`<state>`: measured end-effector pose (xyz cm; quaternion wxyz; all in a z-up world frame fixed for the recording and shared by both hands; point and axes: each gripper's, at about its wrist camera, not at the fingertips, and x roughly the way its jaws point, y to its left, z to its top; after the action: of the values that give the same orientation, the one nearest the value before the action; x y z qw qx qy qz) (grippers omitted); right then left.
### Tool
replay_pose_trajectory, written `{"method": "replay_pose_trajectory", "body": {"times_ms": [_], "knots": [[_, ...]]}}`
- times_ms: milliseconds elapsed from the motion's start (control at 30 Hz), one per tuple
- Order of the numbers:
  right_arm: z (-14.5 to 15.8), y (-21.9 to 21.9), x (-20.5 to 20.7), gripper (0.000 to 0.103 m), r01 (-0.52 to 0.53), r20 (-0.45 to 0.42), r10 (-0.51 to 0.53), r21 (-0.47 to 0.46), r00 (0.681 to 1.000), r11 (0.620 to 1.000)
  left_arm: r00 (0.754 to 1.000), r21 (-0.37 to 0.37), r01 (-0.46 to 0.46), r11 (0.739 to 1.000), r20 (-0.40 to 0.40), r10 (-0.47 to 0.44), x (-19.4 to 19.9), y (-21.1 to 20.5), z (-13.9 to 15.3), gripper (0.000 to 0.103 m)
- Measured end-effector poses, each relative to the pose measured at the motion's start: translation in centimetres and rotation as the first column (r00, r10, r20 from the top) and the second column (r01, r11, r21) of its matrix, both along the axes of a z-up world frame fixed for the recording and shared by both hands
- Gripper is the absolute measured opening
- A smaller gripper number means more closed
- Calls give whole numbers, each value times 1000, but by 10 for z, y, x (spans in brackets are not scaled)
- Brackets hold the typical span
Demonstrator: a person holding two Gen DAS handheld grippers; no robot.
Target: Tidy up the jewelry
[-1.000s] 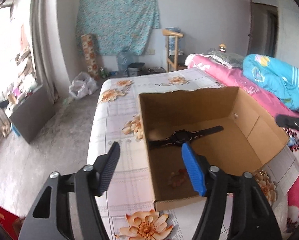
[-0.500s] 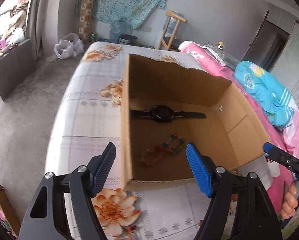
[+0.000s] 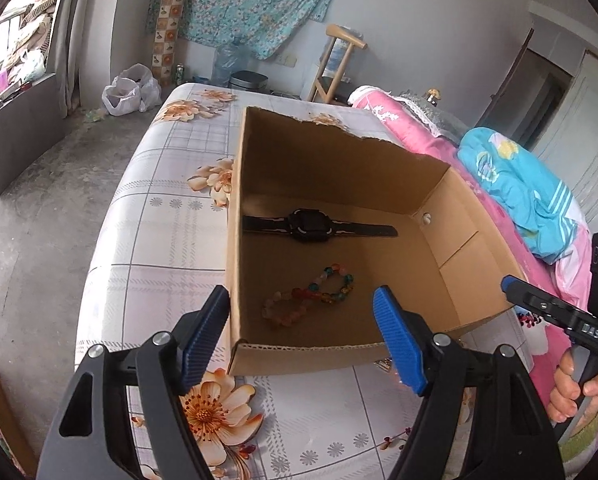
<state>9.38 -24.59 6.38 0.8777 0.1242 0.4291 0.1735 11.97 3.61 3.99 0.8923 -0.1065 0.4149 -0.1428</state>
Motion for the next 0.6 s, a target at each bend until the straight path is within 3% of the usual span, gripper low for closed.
{"method": "replay_pose_trajectory", "body": {"times_ms": [167,333,467,600], "knots": [[7,5,12,41,-40,-16,39,-64,999,997,999,-11,28,1000,20,-28,-7,-2,-2,72],[31,38,36,41,-201,-1,204,-182,979,962,998,-8,32,999,49,-31,-9,1,-1,72],[28,76,62,39,-406,-78,399,-226,913,885,995,45,19,999,100,-24,-13,2,3,72],[0,121,90,29,-606,-231,561,-262,795,751,990,102,20,995,136,-33,-15,0,2,72]]}}
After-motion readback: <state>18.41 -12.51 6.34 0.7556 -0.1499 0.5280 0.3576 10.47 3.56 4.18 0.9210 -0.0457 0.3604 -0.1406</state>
